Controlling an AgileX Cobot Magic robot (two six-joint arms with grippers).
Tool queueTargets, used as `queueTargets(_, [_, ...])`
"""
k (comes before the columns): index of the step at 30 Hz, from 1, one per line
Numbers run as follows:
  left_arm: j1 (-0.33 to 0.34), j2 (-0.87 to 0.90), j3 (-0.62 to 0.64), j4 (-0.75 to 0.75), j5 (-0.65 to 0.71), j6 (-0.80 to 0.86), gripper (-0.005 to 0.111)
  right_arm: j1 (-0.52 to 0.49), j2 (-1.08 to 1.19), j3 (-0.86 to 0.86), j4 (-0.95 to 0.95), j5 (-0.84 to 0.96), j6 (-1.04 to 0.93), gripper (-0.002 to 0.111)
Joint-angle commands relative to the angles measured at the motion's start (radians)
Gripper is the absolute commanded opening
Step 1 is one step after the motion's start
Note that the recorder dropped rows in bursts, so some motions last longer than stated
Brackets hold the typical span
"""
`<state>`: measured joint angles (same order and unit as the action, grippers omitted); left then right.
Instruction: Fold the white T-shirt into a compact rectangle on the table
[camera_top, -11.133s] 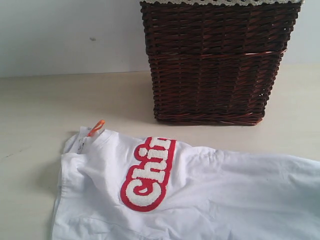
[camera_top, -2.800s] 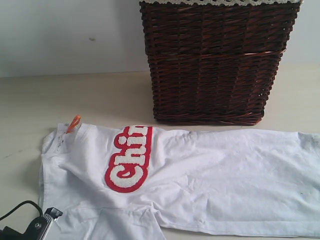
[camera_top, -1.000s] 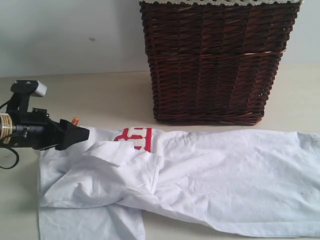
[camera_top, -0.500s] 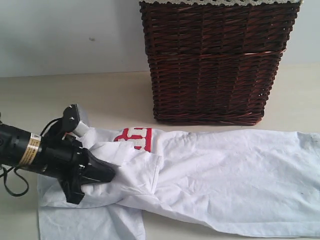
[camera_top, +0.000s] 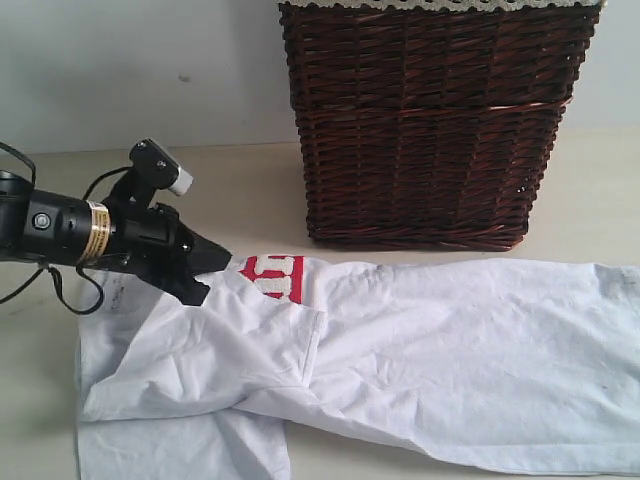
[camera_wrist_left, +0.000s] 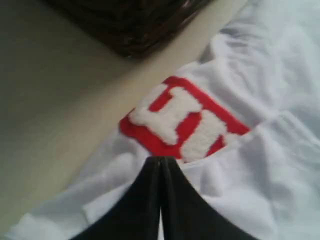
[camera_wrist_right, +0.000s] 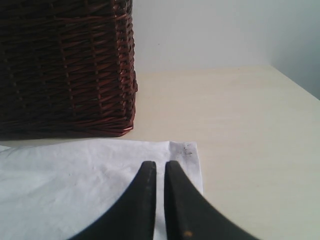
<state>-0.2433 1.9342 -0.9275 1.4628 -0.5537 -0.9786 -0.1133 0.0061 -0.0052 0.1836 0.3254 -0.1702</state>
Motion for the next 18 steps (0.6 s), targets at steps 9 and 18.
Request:
queueTargets(9, [0.106,-0.235,0.114,0.282,-0.618,-0.071,0.000,0.003,-0.006,0.005,0.001,-0.013,-0.004,0.007])
queueTargets(18, [0.102,-0.244,0.441,0.282,-0.319,0.524,0.017,0.003,-0.006,0.005,0.001,-0.013,-0.004,0.007])
